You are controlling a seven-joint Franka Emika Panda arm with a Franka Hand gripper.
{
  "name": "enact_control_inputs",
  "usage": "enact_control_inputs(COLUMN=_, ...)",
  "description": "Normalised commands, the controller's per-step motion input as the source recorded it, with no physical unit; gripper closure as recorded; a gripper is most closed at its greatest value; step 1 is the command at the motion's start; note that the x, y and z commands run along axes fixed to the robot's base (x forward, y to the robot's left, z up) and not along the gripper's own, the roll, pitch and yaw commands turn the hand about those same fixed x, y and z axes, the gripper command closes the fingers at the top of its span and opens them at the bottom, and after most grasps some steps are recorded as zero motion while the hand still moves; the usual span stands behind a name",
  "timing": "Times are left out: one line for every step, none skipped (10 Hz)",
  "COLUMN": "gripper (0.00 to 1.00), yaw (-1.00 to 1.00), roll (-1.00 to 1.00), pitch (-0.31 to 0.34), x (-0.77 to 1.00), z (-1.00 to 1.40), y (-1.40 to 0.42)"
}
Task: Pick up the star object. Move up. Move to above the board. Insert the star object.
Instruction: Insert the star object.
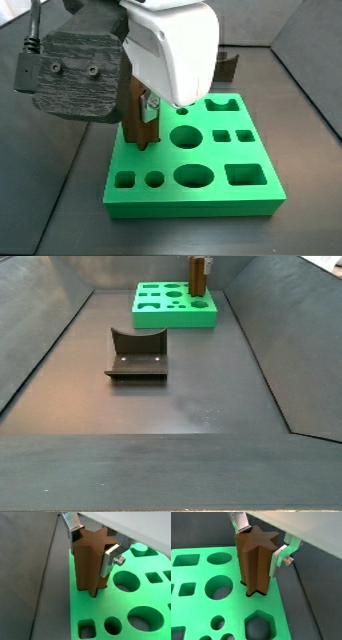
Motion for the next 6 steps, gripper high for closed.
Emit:
enact_control_inputs(gripper=1.00, yaw=-0.03, roll=0.08, pitch=-0.009, x=0.00, z=-0.21, y=0.00)
enact_control_inputs(gripper=1.00, yaw=-0.05, roll=0.09, pitch=-0.026, x=0.00, z=-0.31, y=-0.01)
enact_control_inputs(gripper=1.00, yaw=0.00, roll=0.18, pitch=0.000, x=0.14, z=-0.45, y=0.00)
enact_control_inputs(gripper=1.00, yaw=0.00, roll=0.05, pitch=-0.099, x=0.08, z=-0.63, y=-0.01)
enact_control_inputs(gripper=1.00, yaw=0.00, roll=-0.02, pitch=-0.170, x=0.00, z=-0.76, y=0.00)
enact_control_inputs(gripper=1.00, yaw=0.00, roll=-0.07, pitch=-0.116, x=0.00, z=-0.89, y=0.00)
